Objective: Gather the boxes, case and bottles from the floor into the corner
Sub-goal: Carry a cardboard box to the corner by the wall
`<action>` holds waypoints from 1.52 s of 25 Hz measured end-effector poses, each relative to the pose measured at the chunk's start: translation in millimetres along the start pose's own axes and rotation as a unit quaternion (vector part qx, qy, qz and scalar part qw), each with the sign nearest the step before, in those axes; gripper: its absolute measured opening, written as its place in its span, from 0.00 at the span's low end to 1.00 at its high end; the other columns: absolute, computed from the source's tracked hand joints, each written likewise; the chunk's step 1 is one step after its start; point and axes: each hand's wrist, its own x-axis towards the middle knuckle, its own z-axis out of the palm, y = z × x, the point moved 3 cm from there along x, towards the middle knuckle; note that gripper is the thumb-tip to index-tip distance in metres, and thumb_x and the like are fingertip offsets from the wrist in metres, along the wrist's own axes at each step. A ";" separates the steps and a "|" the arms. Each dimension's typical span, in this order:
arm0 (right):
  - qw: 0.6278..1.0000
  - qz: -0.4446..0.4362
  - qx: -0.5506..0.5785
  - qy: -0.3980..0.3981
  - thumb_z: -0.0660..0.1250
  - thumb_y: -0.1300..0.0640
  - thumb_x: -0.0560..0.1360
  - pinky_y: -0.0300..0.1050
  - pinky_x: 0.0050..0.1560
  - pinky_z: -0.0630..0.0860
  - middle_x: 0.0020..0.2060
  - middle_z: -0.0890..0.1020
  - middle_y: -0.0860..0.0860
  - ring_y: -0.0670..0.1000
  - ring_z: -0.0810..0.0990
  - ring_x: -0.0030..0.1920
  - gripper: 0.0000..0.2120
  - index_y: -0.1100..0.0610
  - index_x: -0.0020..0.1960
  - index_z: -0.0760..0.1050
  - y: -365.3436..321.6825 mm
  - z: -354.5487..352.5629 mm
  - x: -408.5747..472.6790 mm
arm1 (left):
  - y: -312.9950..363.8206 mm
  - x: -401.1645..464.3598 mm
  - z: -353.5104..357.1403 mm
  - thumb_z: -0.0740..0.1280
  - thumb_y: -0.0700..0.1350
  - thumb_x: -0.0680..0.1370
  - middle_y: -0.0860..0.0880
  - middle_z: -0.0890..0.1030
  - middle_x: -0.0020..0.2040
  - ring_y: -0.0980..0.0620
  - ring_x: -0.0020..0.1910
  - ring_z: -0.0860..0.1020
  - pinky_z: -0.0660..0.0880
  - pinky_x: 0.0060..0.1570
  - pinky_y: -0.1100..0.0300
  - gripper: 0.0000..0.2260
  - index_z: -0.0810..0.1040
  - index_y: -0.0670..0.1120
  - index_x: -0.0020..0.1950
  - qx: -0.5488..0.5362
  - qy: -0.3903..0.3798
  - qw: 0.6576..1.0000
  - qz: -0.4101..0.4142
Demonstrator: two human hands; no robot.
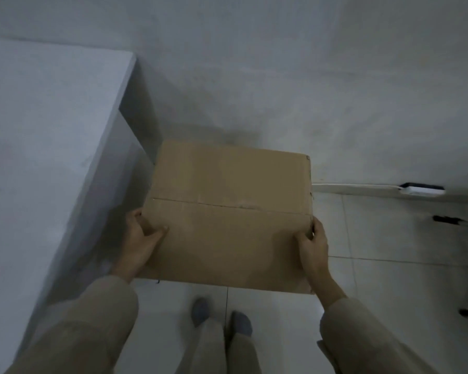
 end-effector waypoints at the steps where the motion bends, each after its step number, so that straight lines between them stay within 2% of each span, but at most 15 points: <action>1: 1.000 0.007 0.000 -0.006 0.59 0.66 0.75 0.44 0.57 0.65 0.68 0.70 0.57 0.58 0.70 0.65 0.27 0.58 0.73 0.59 12.4 16.8 18.0 | -14.8 19.3 11.2 0.70 0.36 0.72 0.41 0.70 0.59 0.45 0.57 0.71 0.67 0.55 0.56 0.28 0.60 0.39 0.67 0.007 0.005 1.000 -0.004; 5: 0.999 0.039 -0.009 -0.020 0.59 0.65 0.75 0.52 0.67 0.66 0.70 0.68 0.56 0.58 0.68 0.68 0.28 0.56 0.74 0.57 73.2 90.5 85.2 | -88.4 94.4 56.1 0.70 0.35 0.71 0.43 0.68 0.58 0.46 0.55 0.70 0.65 0.53 0.58 0.29 0.60 0.39 0.67 0.036 0.020 0.999 -0.026; 8: 0.999 0.039 -0.015 -0.020 0.59 0.66 0.75 0.54 0.69 0.64 0.71 0.67 0.56 0.59 0.66 0.70 0.29 0.55 0.74 0.57 117.4 140.2 129.7 | -142.8 148.0 87.6 0.71 0.33 0.69 0.38 0.68 0.64 0.42 0.61 0.69 0.64 0.55 0.58 0.30 0.61 0.37 0.67 0.052 0.024 0.998 -0.030; 10: 0.999 0.033 -0.023 -0.030 0.59 0.66 0.75 0.52 0.66 0.66 0.70 0.68 0.56 0.59 0.67 0.68 0.30 0.55 0.74 0.56 137.6 164.6 154.9 | -170.3 174.9 105.0 0.71 0.32 0.69 0.37 0.67 0.66 0.43 0.62 0.69 0.64 0.56 0.59 0.31 0.60 0.37 0.68 0.057 0.020 0.998 -0.032; 14: 0.996 0.013 -0.040 -0.084 0.57 0.69 0.74 0.42 0.56 0.65 0.69 0.68 0.57 0.56 0.70 0.63 0.31 0.55 0.75 0.53 163.5 193.2 191.8 | -210.0 208.7 127.1 0.71 0.34 0.70 0.39 0.66 0.69 0.41 0.66 0.67 0.63 0.57 0.57 0.32 0.58 0.39 0.69 0.077 0.003 0.996 -0.038; 16: 0.992 0.008 -0.056 -0.116 0.56 0.69 0.74 0.42 0.56 0.65 0.69 0.67 0.57 0.54 0.69 0.60 0.33 0.55 0.75 0.50 171.3 200.1 202.9 | -222.7 216.1 131.9 0.70 0.34 0.70 0.38 0.65 0.69 0.41 0.67 0.66 0.64 0.59 0.56 0.32 0.57 0.39 0.69 0.083 -0.009 0.996 -0.035; 17: 0.990 0.012 -0.063 -0.125 0.56 0.69 0.74 0.44 0.58 0.66 0.70 0.66 0.57 0.55 0.69 0.62 0.33 0.55 0.75 0.49 174.8 202.1 207.2 | -226.6 218.0 133.4 0.70 0.33 0.71 0.38 0.64 0.70 0.41 0.67 0.66 0.64 0.61 0.54 0.32 0.57 0.39 0.70 0.091 -0.015 0.995 -0.034; 19: 0.988 0.018 -0.078 -0.131 0.56 0.70 0.74 0.50 0.68 0.64 0.73 0.61 0.56 0.57 0.64 0.70 0.34 0.57 0.76 0.47 176.8 203.3 210.9 | -227.1 219.3 135.5 0.69 0.33 0.71 0.37 0.64 0.70 0.39 0.68 0.65 0.63 0.66 0.50 0.33 0.56 0.39 0.71 0.109 -0.020 0.993 -0.033; 21: 0.987 0.010 -0.099 -0.128 0.56 0.70 0.74 0.51 0.73 0.58 0.74 0.58 0.56 0.57 0.59 0.73 0.34 0.58 0.76 0.46 174.0 201.2 206.0 | -221.5 216.0 137.8 0.69 0.33 0.71 0.37 0.62 0.72 0.39 0.71 0.62 0.60 0.70 0.48 0.35 0.54 0.39 0.73 0.141 -0.016 0.989 -0.032; 25: 0.984 -0.030 -0.122 -0.129 0.57 0.70 0.74 0.41 0.63 0.62 0.71 0.62 0.57 0.58 0.64 0.70 0.30 0.59 0.74 0.53 147.4 188.6 183.7 | -183.1 194.9 154.4 0.66 0.34 0.73 0.40 0.59 0.74 0.41 0.73 0.60 0.58 0.72 0.46 0.34 0.54 0.40 0.74 0.155 -0.028 0.988 0.003; 27: 0.978 -0.049 -0.129 -0.156 0.57 0.69 0.75 0.38 0.62 0.61 0.72 0.63 0.56 0.57 0.65 0.70 0.28 0.58 0.73 0.55 127.7 178.7 169.9 | -153.1 176.7 164.2 0.65 0.35 0.74 0.40 0.61 0.73 0.41 0.72 0.61 0.60 0.70 0.50 0.29 0.57 0.40 0.73 0.158 -0.055 0.986 0.022; 31: 0.970 -0.095 -0.117 -0.192 0.57 0.68 0.76 0.24 0.57 0.53 0.71 0.66 0.55 0.53 0.64 0.71 0.24 0.59 0.71 0.60 72.9 145.2 142.0 | -74.7 127.3 166.9 0.64 0.35 0.75 0.41 0.66 0.71 0.43 0.70 0.65 0.61 0.67 0.55 0.24 0.63 0.40 0.70 0.112 -0.089 0.987 0.074; 34: 0.973 -0.134 -0.079 -0.170 0.57 0.69 0.76 0.25 0.57 0.57 0.68 0.71 0.54 0.53 0.67 0.69 0.21 0.59 0.68 0.66 19.6 105.2 112.5 | -8.6 80.7 153.8 0.64 0.35 0.75 0.44 0.69 0.66 0.49 0.65 0.68 0.63 0.61 0.63 0.19 0.68 0.40 0.66 0.067 -0.093 0.988 0.107; 38: 0.973 -0.173 -0.033 -0.147 0.57 0.69 0.75 0.26 0.52 0.64 0.64 0.74 0.51 0.46 0.71 0.61 0.19 0.56 0.63 0.72 -46.0 35.6 54.3 | 78.5 1.8 125.4 0.64 0.37 0.76 0.43 0.70 0.65 0.46 0.66 0.68 0.61 0.57 0.66 0.17 0.69 0.38 0.65 0.028 -0.121 0.980 0.153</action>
